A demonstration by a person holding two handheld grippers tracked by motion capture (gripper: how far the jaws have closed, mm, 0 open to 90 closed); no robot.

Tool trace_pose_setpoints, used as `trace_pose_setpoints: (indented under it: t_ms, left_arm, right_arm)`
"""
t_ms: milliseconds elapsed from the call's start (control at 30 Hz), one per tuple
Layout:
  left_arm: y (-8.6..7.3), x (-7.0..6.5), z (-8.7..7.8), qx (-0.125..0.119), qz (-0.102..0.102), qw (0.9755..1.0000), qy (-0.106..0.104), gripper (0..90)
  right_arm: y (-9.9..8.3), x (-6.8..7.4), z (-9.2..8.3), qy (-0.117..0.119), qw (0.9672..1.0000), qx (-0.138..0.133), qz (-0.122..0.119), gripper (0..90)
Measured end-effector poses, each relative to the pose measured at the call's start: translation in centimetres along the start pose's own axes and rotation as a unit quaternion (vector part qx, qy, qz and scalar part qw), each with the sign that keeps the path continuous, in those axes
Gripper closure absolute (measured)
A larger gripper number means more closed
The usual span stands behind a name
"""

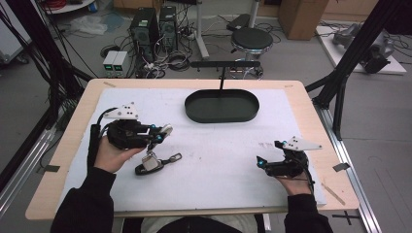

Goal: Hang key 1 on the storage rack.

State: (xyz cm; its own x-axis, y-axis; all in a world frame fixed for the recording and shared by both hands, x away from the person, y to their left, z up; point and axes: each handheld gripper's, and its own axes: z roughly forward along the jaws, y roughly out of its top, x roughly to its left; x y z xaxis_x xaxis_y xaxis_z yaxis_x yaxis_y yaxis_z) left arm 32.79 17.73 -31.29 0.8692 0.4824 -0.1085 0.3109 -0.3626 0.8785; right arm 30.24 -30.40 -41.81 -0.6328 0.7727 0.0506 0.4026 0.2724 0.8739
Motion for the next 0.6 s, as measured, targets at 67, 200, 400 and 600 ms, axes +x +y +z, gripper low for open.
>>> trace_pose_setpoints:
  t_ms: [67, 200, 400, 600]
  left_arm:
    - [0.6, 0.0, 0.1, 0.001, 0.004, 1.0000, 0.002, 74.4]
    - [1.6, 0.3, 0.1, -0.001, 0.008, 1.0000, 0.001, 74.3]
    - [3.0, 1.1, 0.5, 0.005, 0.010, 0.9999, -0.003, 74.3]
    - [4.6, 2.1, 1.2, 0.012, 0.009, 0.9999, 0.000, 74.3]
  right_arm:
    - [0.0, 0.0, 0.1, 0.001, 1.0000, 0.002, -0.002, 3.8]
    - [0.0, 0.0, 0.0, 0.001, 1.0000, 0.001, -0.002, 3.8]
    - [0.0, 0.0, 0.0, 0.000, 1.0000, 0.000, -0.002, 3.8]
    - [0.0, -0.2, 0.1, 0.001, 1.0000, -0.001, -0.002, 3.7]
